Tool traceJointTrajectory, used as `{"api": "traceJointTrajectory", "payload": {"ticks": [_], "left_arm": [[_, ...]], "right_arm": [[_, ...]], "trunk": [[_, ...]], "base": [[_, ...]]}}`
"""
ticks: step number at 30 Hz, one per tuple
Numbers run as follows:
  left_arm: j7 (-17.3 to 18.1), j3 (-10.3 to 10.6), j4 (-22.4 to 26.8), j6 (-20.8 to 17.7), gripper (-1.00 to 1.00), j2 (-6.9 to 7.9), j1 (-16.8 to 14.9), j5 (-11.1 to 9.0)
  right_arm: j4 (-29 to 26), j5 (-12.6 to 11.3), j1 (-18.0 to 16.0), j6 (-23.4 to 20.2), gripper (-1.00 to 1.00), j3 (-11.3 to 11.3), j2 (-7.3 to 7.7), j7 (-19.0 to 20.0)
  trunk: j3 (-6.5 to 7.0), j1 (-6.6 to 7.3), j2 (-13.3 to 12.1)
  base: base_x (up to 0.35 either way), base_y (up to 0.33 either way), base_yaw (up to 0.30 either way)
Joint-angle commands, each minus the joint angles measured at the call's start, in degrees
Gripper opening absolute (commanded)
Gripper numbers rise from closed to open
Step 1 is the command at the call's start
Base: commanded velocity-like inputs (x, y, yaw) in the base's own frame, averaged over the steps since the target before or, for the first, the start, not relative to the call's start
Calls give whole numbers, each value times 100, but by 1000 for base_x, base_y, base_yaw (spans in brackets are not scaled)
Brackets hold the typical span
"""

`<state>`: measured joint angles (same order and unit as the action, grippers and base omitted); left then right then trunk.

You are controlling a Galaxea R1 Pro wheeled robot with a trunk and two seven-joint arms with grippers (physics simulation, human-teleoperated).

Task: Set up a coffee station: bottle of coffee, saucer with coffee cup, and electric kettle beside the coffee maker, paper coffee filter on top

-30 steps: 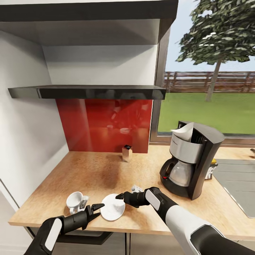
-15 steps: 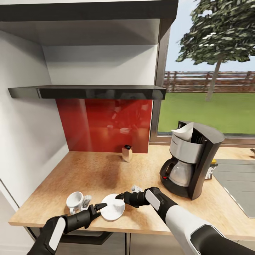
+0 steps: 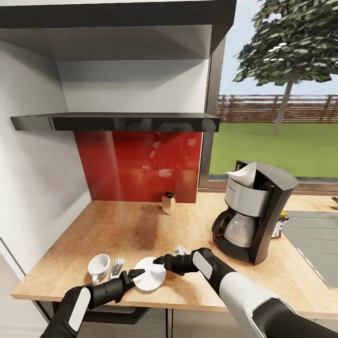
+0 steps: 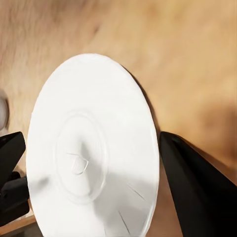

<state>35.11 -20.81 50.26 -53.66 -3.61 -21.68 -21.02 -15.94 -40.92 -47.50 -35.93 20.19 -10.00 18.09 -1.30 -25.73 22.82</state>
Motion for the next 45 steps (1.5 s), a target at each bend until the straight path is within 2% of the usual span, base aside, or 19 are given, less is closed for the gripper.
{"api": "traceJointTrajectory", "payload": {"ticks": [1,24,30,37,38,45], "left_arm": [[23,-20,-183,1,100,-8,-6,116],[22,-11,-183,40,100,-183,-90,91],[22,-11,-185,296,100,-201,-91,74],[22,-29,-192,346,100,-244,-91,76],[22,-34,-194,347,-100,-250,-91,79],[22,-44,-198,347,-100,-247,-84,84]], "right_arm": [[4,49,-5,-10,100,13,0,20],[4,49,-5,-10,100,12,0,20],[4,49,-5,-10,100,11,0,20],[4,49,-5,-10,100,12,0,20],[4,49,-5,-10,100,12,0,20],[4,49,-5,-10,100,11,0,20]], "trunk": [[-15,-5,10],[-15,-5,10],[-15,-5,10],[-15,-5,10],[-15,-5,10],[-15,-5,10]], "base": [[0,0,0],[0,0,0],[0,0,0],[0,0,0],[0,0,0],[0,0,0]]}}
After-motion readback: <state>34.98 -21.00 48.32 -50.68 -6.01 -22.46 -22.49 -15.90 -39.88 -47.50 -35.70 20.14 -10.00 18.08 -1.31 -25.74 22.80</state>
